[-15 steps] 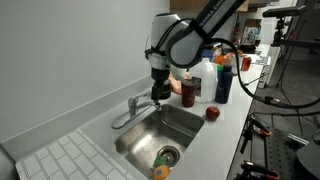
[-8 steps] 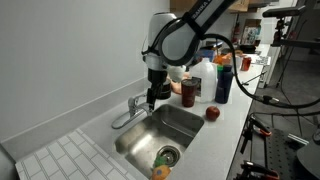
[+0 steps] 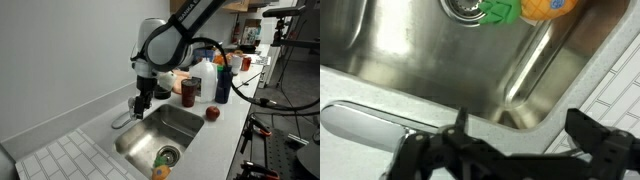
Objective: Turn the faucet to the left
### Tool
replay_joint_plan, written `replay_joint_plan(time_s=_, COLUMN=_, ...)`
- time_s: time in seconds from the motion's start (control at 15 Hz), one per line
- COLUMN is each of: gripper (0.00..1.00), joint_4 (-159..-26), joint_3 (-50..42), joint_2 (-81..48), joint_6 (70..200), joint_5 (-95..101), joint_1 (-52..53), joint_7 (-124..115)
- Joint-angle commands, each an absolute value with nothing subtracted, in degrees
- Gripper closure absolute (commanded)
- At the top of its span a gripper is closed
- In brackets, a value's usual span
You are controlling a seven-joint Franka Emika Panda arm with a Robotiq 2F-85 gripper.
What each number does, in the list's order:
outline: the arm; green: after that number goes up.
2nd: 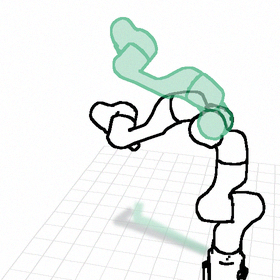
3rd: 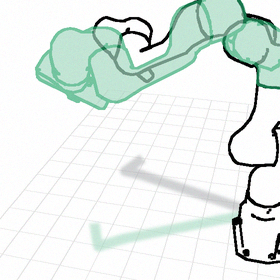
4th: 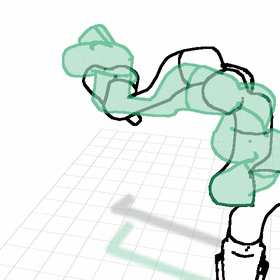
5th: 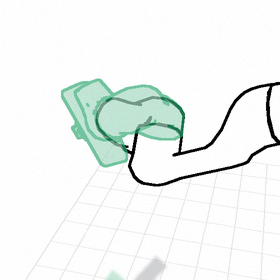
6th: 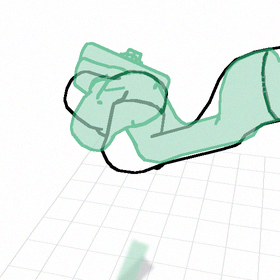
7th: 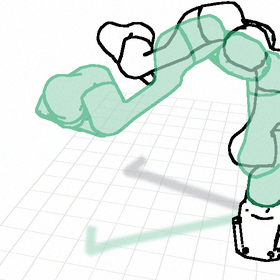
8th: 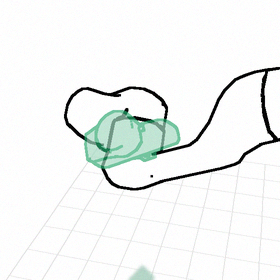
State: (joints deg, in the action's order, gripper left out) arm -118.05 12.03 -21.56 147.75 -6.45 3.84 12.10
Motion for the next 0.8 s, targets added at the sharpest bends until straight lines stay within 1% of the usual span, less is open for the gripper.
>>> replay_joint_plan(time_s=0.0, gripper=0.00, joint_4=-112.22, joint_3=14.61, joint_2=-26.76, joint_6=149.14, joint_5=-9.72, joint_1=3.44, joint_7=15.66)
replay_joint_plan(time_s=0.73, gripper=0.00, joint_4=-101.86, joint_3=17.31, joint_2=-35.29, joint_6=151.60, joint_5=-8.63, joint_1=3.98, joint_7=17.92)
